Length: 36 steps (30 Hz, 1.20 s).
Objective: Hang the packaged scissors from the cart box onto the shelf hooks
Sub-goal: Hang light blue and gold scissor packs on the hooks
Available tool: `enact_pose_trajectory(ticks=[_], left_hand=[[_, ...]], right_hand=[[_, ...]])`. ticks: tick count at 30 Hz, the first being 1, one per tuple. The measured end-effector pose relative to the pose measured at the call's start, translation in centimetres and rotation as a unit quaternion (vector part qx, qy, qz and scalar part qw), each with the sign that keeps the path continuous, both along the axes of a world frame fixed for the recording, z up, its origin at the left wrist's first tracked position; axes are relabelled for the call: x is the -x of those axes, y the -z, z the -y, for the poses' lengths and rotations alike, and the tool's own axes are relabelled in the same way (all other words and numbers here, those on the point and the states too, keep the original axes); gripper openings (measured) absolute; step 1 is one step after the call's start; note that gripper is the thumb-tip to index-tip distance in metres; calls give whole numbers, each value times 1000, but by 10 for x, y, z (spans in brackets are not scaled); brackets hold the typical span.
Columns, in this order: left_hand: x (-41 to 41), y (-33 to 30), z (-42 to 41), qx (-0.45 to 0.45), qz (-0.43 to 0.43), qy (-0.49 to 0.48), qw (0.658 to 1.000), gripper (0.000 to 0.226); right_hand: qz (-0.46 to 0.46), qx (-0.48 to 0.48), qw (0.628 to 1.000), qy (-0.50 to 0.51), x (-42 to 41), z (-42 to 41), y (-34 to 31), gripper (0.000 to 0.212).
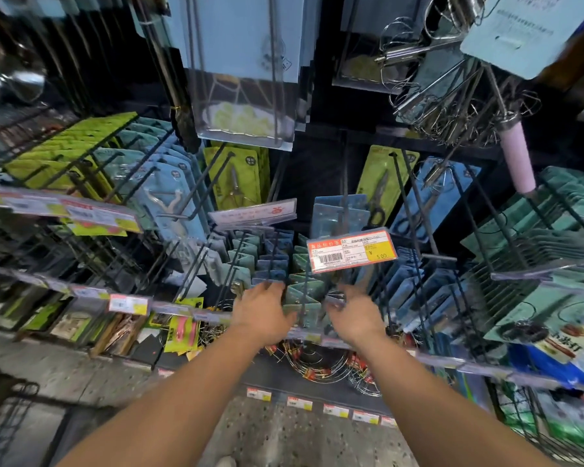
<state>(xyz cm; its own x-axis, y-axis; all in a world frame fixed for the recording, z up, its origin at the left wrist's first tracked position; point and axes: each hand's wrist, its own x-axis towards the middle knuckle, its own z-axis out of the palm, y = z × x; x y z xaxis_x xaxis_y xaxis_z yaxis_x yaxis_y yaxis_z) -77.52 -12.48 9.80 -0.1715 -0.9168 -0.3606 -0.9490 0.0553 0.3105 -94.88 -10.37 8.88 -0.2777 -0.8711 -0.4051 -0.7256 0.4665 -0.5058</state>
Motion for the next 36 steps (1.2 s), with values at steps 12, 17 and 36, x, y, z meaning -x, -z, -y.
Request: enact_pose_trajectory(ticks=[12,17,36], left_hand=[[-112,-4,-76,-27,52,-166,984,65],[-197,-8,-117,-20,36,-259,965,57],[-531,-25,-280,20,64,-461,885,53]], right_hand=[[-104,28,925,-363,-139,-9,-5,44],[-100,42,885,-453,-234,-22,-8,42],[-64,102,755,-645,-613,-132,-22,44]])
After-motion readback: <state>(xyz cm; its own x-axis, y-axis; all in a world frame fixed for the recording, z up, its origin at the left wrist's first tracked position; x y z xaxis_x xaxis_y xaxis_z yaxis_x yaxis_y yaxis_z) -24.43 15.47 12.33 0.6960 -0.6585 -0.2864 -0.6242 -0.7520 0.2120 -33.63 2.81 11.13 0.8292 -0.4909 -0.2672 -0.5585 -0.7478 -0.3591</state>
